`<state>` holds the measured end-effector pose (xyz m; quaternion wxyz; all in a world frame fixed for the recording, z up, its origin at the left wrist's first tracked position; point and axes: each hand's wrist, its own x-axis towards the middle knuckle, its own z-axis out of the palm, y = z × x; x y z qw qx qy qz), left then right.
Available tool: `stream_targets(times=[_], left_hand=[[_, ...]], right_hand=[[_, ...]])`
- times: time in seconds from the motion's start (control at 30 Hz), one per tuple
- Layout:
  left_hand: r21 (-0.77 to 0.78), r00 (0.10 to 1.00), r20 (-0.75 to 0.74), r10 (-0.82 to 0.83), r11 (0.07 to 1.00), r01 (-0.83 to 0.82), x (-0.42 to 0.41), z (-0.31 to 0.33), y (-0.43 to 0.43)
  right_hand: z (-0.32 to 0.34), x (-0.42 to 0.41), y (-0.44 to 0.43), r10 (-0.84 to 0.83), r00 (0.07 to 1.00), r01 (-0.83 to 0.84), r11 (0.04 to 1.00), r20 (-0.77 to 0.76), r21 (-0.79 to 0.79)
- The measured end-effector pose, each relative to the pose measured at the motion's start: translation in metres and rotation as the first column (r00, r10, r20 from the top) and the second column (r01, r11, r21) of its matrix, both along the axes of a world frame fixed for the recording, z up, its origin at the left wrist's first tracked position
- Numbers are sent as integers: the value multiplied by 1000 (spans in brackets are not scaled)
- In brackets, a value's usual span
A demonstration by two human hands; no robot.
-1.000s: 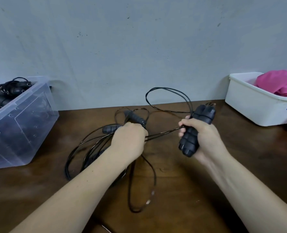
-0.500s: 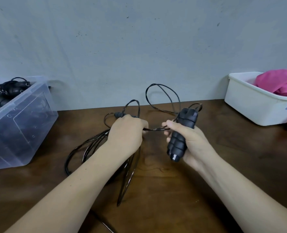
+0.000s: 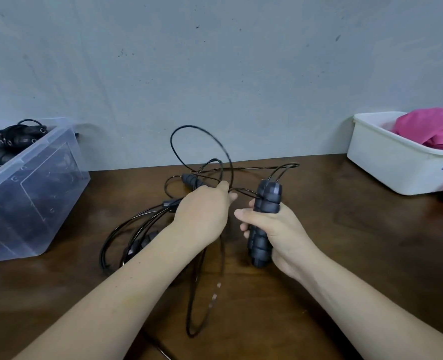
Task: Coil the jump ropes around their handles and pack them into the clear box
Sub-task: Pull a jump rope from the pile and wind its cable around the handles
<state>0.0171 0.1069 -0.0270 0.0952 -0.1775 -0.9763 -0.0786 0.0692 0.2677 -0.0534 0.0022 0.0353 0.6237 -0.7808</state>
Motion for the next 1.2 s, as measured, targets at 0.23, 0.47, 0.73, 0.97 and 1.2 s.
stream_targets(times=[0.23,0.47,0.73,0.97,1.2], left_hand=[[175,977,99,190,963,-205,-12,7,-20],[128,986,97,133,981,-145,-6,13,-16],[-224,997,-21,-75,972,68,19,6,7],[-341,987,-55,-149,932,122,20,3,8],[-335,973,-55,-222,923,192,19,-4,3]], right_hand=[[17,0,16,-219,972,194,952,-87,-237],[15,4,8,-61,989,51,996,-138,-72],[-9,2,-5,-89,996,90,994,-17,59],[-12,-1,-3,-180,981,189,971,-72,146],[-13,-6,-1,-178,982,183,978,-59,97]])
